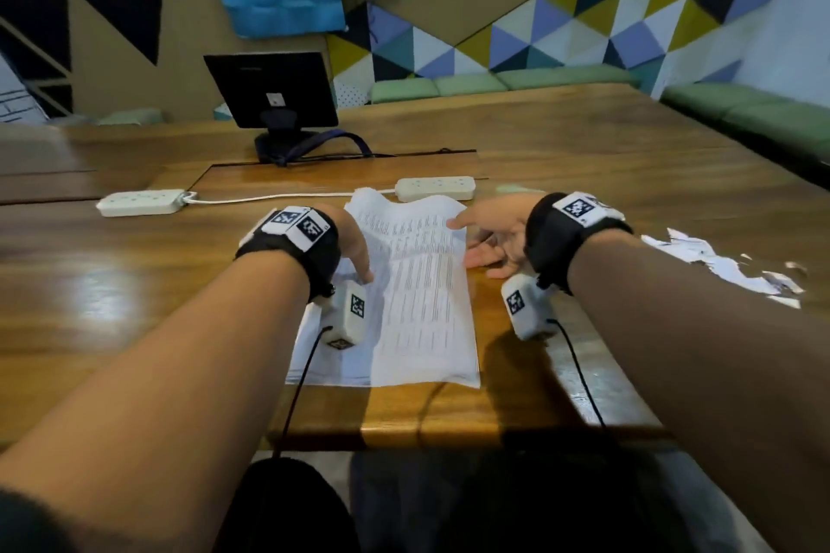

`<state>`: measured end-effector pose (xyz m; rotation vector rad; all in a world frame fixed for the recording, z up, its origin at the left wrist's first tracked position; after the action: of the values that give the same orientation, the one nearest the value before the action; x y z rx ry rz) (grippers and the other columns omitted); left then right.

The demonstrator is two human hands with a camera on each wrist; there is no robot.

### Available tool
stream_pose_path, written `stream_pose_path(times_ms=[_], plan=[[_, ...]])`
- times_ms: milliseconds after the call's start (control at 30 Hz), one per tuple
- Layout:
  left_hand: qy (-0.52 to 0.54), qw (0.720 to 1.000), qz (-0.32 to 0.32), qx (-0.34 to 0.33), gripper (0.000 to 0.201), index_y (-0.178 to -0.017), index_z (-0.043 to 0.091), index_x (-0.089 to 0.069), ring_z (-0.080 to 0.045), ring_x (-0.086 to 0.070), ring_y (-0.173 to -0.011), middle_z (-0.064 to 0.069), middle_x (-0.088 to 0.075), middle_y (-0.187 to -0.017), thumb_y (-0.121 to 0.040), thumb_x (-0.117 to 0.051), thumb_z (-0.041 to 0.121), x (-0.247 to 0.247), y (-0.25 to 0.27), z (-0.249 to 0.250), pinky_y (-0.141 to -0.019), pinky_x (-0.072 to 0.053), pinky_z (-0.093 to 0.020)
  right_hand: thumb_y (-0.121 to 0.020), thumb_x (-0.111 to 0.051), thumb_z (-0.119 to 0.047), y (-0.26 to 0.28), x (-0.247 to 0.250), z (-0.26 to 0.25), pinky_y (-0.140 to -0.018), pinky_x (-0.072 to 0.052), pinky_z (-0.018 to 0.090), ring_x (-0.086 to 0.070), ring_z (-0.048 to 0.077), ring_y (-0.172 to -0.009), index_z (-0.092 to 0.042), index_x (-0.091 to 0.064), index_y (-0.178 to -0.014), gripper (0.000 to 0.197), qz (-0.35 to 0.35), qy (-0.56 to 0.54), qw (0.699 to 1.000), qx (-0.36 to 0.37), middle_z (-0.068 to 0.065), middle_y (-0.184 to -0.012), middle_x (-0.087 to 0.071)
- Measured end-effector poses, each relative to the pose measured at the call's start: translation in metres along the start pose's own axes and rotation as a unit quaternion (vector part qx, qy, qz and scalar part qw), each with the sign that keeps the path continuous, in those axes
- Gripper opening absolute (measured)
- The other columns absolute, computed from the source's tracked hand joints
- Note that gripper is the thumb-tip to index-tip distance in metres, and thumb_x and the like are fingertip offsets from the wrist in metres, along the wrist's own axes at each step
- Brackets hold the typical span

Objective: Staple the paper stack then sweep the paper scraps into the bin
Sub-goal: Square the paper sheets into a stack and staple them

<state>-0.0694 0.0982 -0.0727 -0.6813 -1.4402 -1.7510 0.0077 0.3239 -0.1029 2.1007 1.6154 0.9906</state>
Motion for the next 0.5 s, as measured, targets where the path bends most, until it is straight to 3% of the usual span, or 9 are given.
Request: stream_pose_path(times_ms=[33,67,133,200,267,333,400,433,500], plan=[[-0.006,1.0,0.004,-0.001,0.074,-0.137,0.001,-0.055,-0.042,-0.066,-0.104,-0.022,-0.067,-0.113,-0.076,-0.091,0.019,0.003,0.001,0.001,-0.082,-0.06,-0.052,-0.092,-0.071,-0.043,-0.001,-0.003,-0.004,-0.088,-0.052,0.043,-0.07,0.017,-0.089,-0.006,-0.05,-0.14,0.064,0.001,0.003,1.0,0.009,0.007,-0.134,-0.064],[-0.004,1.0,-0.002,0.004,0.069,-0.132,0.001,-0.057,-0.042,-0.067,-0.094,-0.021,-0.068,-0.105,-0.074,-0.092,0.017,0.0,0.0,0.001,-0.071,-0.062,-0.05,-0.093,-0.07,-0.043,-0.002,-0.003,-0.005,-0.09,-0.051,0.043,-0.069,0.016,-0.09,-0.007,-0.052,-0.136,0.059,0.004,0.004,1.0,0.017,0.007,-0.137,-0.062],[0.02,0.999,-0.021,0.027,0.067,-0.126,0.001,-0.057,-0.041,-0.067,-0.082,-0.023,-0.068,-0.101,-0.071,-0.093,0.012,-0.008,-0.002,-0.002,-0.052,-0.061,-0.045,-0.092,-0.071,-0.043,-0.003,-0.005,-0.004,-0.09,-0.051,0.042,-0.068,0.015,-0.091,-0.009,-0.057,-0.12,0.046,-0.003,0.014,1.0,0.02,0.006,-0.135,-0.063],[0.019,0.998,-0.046,0.042,0.066,-0.125,0.001,-0.056,-0.042,-0.067,-0.082,-0.025,-0.068,-0.104,-0.071,-0.092,0.011,-0.012,0.001,-0.005,-0.045,-0.06,-0.044,-0.089,-0.074,-0.045,-0.006,-0.005,-0.003,-0.086,-0.053,0.04,-0.068,0.016,-0.092,-0.01,-0.058,-0.12,0.049,-0.002,0.018,1.0,0.013,0.005,-0.124,-0.068],[0.044,0.998,-0.021,0.035,0.056,-0.115,0.002,-0.06,-0.041,-0.066,-0.078,-0.023,-0.068,-0.097,-0.071,-0.093,0.01,-0.006,-0.002,-0.002,-0.04,-0.059,-0.045,-0.088,-0.075,-0.046,-0.007,-0.004,-0.002,-0.077,-0.053,0.039,-0.067,0.017,-0.091,-0.008,-0.059,-0.125,0.056,-0.002,0.017,1.0,0.009,0.005,-0.11,-0.069],[0.034,0.999,0.025,-0.006,0.053,-0.111,0.004,-0.064,-0.04,-0.068,-0.082,-0.02,-0.07,-0.097,-0.069,-0.095,0.014,0.001,-0.005,0.006,-0.052,-0.063,-0.046,-0.088,-0.074,-0.051,-0.007,-0.002,-0.001,-0.082,-0.053,0.04,-0.068,0.017,-0.095,-0.008,-0.06,-0.125,0.059,-0.016,-0.005,1.0,0.015,0.005,-0.106,-0.071],[0.016,0.997,0.065,-0.041,0.057,-0.115,0.007,-0.067,-0.037,-0.071,-0.092,-0.016,-0.074,-0.102,-0.067,-0.095,0.019,0.008,-0.012,0.008,-0.078,-0.062,-0.047,-0.09,-0.066,-0.059,-0.004,0.002,0.004,-0.099,-0.051,0.044,-0.071,0.02,-0.103,-0.004,-0.059,-0.129,0.068,-0.05,-0.06,0.997,0.028,0.008,-0.109,-0.075],[0.023,0.997,0.066,-0.046,0.057,-0.115,0.009,-0.067,-0.037,-0.07,-0.095,-0.015,-0.074,-0.105,-0.067,-0.095,0.02,0.008,-0.017,0.004,-0.084,-0.06,-0.047,-0.091,-0.062,-0.063,-0.004,0.005,0.01,-0.105,-0.049,0.045,-0.071,0.023,-0.108,0.0,-0.055,-0.133,0.076,-0.067,-0.095,0.993,0.034,0.012,-0.114,-0.076],[0.072,0.996,0.021,-0.044,0.05,-0.11,0.012,-0.068,-0.035,-0.07,-0.096,-0.014,-0.075,-0.108,-0.069,-0.095,0.022,0.001,-0.022,-0.009,-0.084,-0.059,-0.048,-0.092,-0.055,-0.068,-0.003,0.013,0.024,-0.107,-0.05,0.045,-0.07,0.028,-0.117,0.006,-0.047,-0.142,0.089,-0.095,-0.174,0.979,0.035,0.019,-0.125,-0.073]])
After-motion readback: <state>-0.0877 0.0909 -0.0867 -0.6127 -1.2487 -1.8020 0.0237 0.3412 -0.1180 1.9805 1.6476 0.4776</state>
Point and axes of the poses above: each hand's wrist, its own y-axis away from the middle knuckle, its own x-axis out of the back of the hand, z = x × y, the point moved 8 cm from there along -y, towards the middle knuckle
